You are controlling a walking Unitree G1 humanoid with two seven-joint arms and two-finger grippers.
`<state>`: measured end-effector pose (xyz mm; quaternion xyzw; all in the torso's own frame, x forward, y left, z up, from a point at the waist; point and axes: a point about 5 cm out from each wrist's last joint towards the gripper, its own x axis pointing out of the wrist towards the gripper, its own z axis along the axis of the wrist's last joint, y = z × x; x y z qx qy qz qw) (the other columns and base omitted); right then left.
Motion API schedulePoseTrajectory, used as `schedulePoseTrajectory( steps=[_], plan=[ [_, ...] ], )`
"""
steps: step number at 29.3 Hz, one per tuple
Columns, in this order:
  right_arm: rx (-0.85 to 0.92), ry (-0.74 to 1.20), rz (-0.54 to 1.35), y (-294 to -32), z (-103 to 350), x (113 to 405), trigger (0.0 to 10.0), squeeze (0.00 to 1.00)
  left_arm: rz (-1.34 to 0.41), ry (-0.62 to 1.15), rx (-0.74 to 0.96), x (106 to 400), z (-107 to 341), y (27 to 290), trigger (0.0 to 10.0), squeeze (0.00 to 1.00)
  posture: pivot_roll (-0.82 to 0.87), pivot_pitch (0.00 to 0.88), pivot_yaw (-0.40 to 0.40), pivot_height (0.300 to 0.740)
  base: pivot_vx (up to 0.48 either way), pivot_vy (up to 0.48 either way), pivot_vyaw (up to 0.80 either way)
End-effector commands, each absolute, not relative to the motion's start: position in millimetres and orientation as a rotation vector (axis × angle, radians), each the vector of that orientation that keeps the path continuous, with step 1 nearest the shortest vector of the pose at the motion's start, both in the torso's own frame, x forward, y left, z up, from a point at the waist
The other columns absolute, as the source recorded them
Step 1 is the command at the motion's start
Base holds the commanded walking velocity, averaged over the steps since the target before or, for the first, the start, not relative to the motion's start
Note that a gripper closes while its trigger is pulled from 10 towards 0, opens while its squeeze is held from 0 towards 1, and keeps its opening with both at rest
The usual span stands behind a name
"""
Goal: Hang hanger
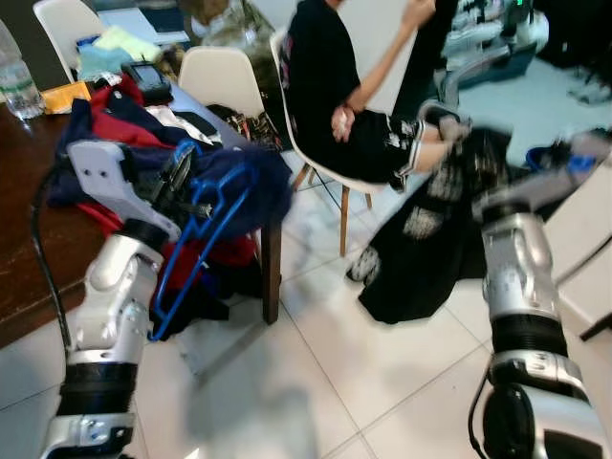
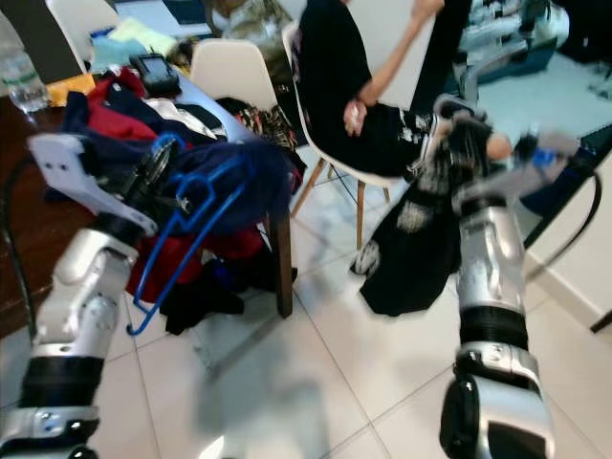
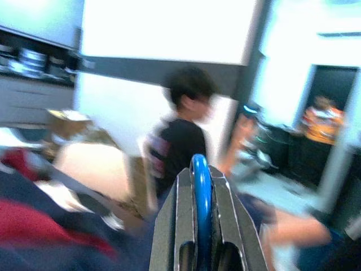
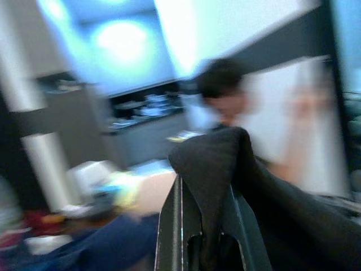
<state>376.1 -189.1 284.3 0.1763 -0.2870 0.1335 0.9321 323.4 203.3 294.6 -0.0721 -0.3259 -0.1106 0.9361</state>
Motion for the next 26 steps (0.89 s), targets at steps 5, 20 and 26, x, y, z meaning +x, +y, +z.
schedulePoseTrajectory(
  steps=[5, 20, 26],
  plan=[
    [0.3, -0.624, 0.477, -144.4, 302.1, 370.2, 10.0, 0.0, -0.208, -0.821, -0.134, 306.9, 338.4, 205.7, 10.0, 0.0, 0.16, 0.105, -0.088, 0.74, 0.419, 0.0, 0.8],
    [0.364, -0.628, 0.711, -85.1, 313.8, 354.5, 10.0, 0.0, 0.139, -0.862, 0.09, 273.5, 387.0, 257.3, 10.0, 0.0, 0.19, 0.104, -0.099, 0.74, 0.406, 0.0, 0.8],
    [0.371, -0.635, 0.753, -71.6, 319.8, 350.1, 10.0, 0.0, 0.173, -0.78, 0.101, 277.3, 372.3, 259.6, 10.0, 0.0, 0.2, 0.104, -0.106, 0.74, 0.393, 0.0, 0.8]
  ],
)
